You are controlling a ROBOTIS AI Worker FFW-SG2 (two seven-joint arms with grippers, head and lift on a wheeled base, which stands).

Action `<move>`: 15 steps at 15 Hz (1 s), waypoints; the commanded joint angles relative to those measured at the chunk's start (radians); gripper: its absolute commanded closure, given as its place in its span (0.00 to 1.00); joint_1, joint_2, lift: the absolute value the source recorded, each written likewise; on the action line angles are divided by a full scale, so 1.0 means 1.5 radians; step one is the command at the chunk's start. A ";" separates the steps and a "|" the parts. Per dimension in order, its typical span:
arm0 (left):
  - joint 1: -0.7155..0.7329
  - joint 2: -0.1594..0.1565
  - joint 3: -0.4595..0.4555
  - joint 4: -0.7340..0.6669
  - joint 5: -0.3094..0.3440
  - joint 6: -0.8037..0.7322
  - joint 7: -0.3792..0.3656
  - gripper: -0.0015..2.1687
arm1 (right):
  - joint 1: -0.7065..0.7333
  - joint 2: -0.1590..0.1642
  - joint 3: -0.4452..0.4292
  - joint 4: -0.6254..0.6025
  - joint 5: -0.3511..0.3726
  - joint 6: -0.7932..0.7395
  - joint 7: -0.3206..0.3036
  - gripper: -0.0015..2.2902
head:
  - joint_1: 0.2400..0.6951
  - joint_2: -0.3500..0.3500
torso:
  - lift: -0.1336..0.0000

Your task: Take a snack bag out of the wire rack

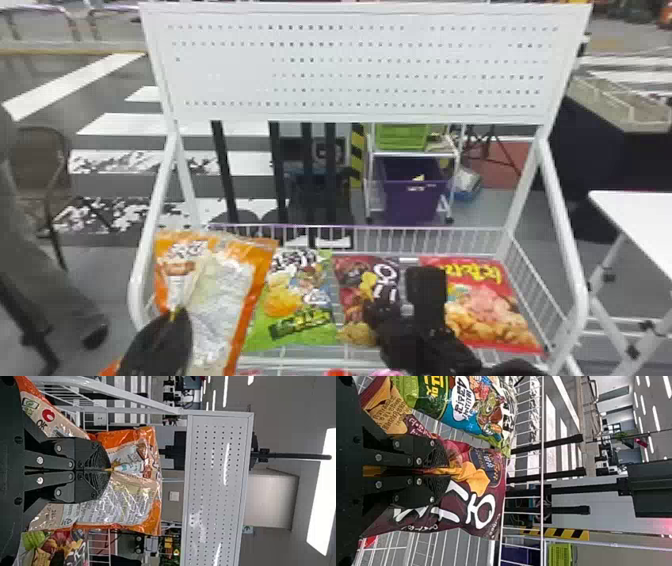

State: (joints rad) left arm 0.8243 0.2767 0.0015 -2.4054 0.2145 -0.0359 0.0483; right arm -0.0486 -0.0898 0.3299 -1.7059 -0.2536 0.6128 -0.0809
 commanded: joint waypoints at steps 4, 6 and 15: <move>0.000 0.003 0.001 0.000 0.001 0.001 0.001 0.86 | 0.092 -0.052 -0.016 -0.213 0.014 0.018 -0.034 0.98 | 0.57 0.50 | 1.00; -0.002 0.003 0.001 0.000 0.003 0.001 0.001 0.86 | 0.167 -0.089 -0.059 -0.331 0.015 0.012 -0.034 0.98 | 0.57 0.50 | 1.00; -0.011 0.002 0.000 0.001 0.006 0.001 0.003 0.86 | 0.605 -0.039 -0.286 -0.532 0.071 -0.368 0.089 0.98 | 0.57 0.50 | 1.00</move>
State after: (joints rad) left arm 0.8084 0.2798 0.0013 -2.4037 0.2222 -0.0344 0.0516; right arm 0.7570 -0.2228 -0.0386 -2.4994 -0.1458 0.2043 0.0069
